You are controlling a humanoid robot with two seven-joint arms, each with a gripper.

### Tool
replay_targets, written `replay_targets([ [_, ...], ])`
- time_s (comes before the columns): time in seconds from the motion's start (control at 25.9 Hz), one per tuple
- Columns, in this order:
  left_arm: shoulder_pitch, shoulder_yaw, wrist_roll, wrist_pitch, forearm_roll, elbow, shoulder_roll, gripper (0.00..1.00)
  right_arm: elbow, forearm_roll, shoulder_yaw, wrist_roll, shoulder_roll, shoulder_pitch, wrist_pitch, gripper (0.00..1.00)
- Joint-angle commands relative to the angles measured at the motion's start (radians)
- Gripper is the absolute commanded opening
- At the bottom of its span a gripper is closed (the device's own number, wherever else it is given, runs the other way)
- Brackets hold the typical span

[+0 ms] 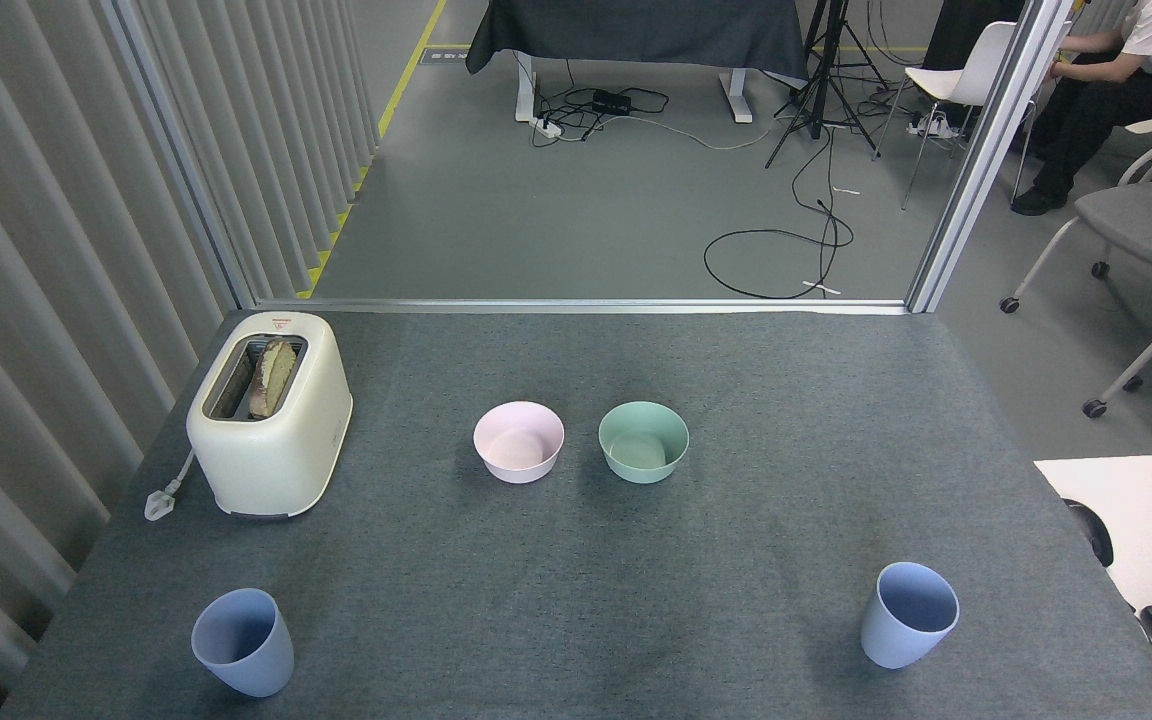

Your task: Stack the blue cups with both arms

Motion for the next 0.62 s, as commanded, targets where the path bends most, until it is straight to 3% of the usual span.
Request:
replay_targets([
  [0.0,0.001,0.000,0.001,-0.001,-0.002,-0.001,0.000,1.00,0.000,0.000,-0.001,-0.011,-0.001,0.002,-0.002,1.00],
  [0.58,-0.084,-0.002,-0.002,0.040,-0.003,0.074,-0.057,1.00,0.011,0.000,0.000,-0.015,-0.001,0.006,0.000,1.00],
])
